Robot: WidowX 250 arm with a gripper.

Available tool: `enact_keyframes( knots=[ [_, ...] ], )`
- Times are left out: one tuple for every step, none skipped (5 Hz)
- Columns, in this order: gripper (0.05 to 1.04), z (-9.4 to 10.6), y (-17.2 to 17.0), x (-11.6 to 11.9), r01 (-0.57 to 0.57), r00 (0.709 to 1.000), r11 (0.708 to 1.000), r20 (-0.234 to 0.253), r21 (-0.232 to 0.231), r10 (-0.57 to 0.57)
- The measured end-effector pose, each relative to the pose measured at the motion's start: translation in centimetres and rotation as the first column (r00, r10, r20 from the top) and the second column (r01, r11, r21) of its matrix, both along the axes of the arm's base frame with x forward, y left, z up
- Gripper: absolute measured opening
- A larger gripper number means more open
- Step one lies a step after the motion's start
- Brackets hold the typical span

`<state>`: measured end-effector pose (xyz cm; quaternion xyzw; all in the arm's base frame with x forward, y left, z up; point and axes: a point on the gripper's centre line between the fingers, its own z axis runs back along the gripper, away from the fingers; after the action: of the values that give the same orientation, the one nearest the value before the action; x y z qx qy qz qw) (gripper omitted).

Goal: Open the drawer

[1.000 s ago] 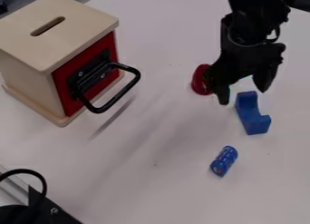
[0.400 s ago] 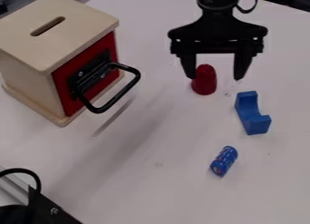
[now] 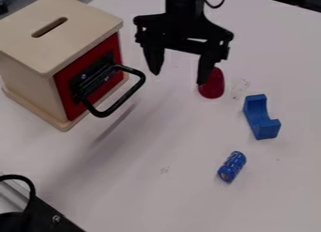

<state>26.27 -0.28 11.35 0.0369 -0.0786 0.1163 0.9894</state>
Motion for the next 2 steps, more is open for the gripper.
enact_keyframes(
  knots=[
    [0.993,-0.6,1.2,-0.3,0.021,1.0,0.999,-0.007,0.03,-0.021],
    [0.993,-1.4,2.6,0.0,0.056,0.998,0.996,-0.002,0.076,-0.056]
  ],
)
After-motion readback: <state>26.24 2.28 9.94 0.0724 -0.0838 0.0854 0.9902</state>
